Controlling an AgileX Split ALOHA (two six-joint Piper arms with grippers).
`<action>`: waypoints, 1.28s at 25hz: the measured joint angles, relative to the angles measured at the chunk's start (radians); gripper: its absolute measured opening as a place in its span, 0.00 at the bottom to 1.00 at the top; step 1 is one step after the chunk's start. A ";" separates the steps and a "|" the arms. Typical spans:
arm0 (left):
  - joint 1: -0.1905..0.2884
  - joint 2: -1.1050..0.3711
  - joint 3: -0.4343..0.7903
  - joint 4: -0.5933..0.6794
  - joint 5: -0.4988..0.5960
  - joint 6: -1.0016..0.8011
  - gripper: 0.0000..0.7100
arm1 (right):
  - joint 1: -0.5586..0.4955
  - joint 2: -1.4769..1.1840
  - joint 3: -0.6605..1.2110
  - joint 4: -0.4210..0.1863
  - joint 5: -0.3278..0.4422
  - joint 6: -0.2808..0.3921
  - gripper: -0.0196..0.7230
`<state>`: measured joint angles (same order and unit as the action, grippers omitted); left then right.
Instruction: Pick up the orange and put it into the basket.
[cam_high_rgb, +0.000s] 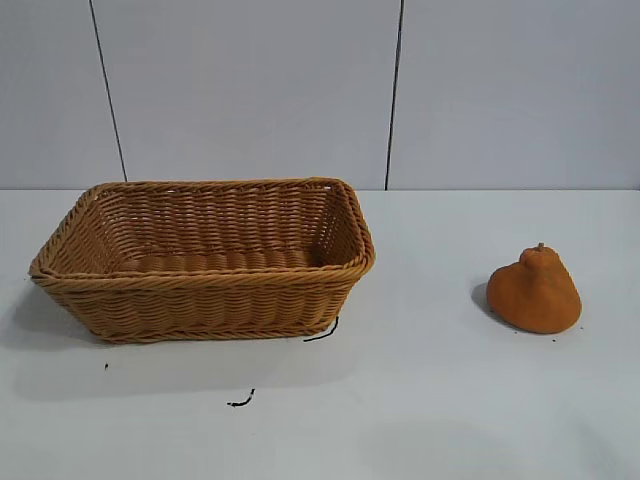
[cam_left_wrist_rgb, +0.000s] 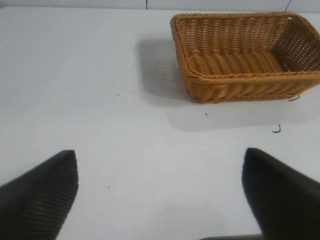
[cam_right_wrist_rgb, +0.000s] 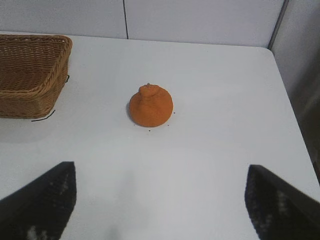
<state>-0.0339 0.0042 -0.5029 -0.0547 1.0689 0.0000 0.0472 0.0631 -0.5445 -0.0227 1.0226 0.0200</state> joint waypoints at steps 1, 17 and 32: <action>0.000 0.000 0.000 0.000 0.000 0.000 0.90 | 0.000 0.000 0.000 0.000 0.000 0.000 0.91; 0.000 0.000 0.000 0.000 0.000 0.000 0.90 | 0.000 1.164 -0.508 0.030 0.012 0.023 0.91; 0.000 0.000 0.000 0.000 0.000 0.000 0.90 | 0.000 1.784 -0.936 0.094 0.030 0.023 0.91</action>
<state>-0.0339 0.0042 -0.5029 -0.0547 1.0689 0.0000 0.0472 1.8473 -1.4806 0.0709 1.0524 0.0430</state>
